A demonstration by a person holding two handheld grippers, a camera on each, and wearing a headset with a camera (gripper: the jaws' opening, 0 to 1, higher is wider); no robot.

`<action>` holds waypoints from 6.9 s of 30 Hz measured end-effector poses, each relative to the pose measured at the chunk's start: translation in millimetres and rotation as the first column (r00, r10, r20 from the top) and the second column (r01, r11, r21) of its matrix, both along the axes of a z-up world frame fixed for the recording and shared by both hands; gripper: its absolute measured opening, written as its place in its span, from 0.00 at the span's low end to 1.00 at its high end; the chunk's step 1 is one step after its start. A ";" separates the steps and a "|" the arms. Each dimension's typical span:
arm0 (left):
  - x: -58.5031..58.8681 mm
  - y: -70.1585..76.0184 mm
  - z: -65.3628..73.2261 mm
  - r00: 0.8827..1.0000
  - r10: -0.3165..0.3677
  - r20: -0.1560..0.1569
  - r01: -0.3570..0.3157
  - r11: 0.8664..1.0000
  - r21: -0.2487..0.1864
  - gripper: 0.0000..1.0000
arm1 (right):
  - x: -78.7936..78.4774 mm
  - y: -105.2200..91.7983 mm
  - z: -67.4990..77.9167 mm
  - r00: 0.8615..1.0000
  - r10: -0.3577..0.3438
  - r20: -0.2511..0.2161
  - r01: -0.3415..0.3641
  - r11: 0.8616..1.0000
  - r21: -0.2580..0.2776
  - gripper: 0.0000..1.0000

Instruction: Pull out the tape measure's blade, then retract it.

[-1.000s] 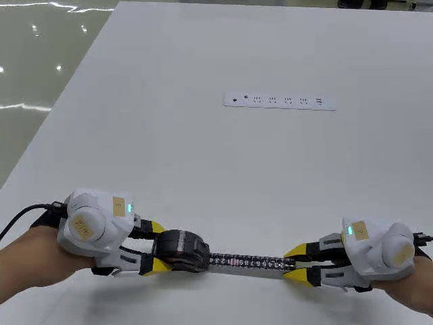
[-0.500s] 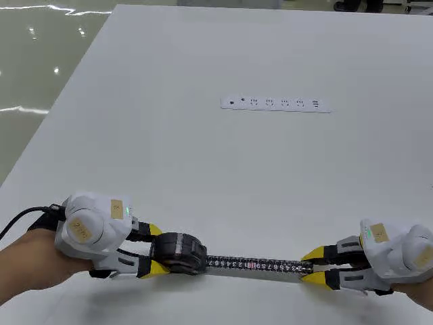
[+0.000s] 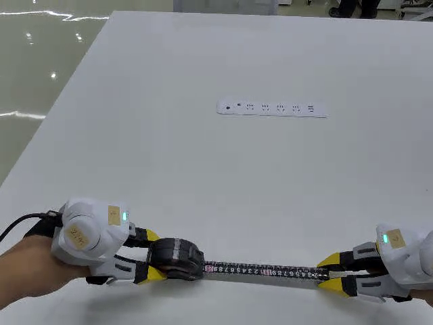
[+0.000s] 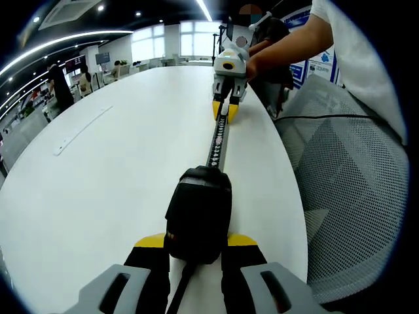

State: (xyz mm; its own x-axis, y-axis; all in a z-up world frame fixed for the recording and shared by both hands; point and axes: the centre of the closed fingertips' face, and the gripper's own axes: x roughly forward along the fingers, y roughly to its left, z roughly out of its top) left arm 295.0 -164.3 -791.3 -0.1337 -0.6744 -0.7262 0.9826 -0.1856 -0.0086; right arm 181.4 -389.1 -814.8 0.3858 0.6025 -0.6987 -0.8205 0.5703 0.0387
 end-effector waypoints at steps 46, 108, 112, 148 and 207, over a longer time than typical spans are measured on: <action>-0.3 -2.3 -0.3 1.000 0.026 -0.015 -0.026 1.000 0.007 0.29 | -17.6 -28.0 -1.4 0.996 -0.070 -0.052 0.069 0.997 -0.022 0.14; 0.4 9.5 33.5 0.920 0.360 -0.157 -0.378 0.920 -0.105 0.64 | -24.4 -27.6 23.1 0.943 -0.333 -0.018 0.334 0.942 0.042 0.64; -1.4 11.3 37.7 0.907 0.385 -0.169 -0.406 0.906 -0.116 0.66 | -22.8 -27.5 27.4 0.936 -0.351 -0.009 0.351 0.935 0.043 0.67; -24.5 48.1 49.5 0.825 0.523 -0.214 -0.555 0.822 -0.132 0.79 | -47.5 -29.3 53.0 0.880 -0.474 0.021 0.473 0.880 0.054 0.90; -45.1 84.2 55.0 0.718 0.649 -0.253 -0.693 0.702 -0.166 0.89 | -86.6 -19.5 62.6 0.821 -0.570 0.016 0.564 0.817 0.121 0.97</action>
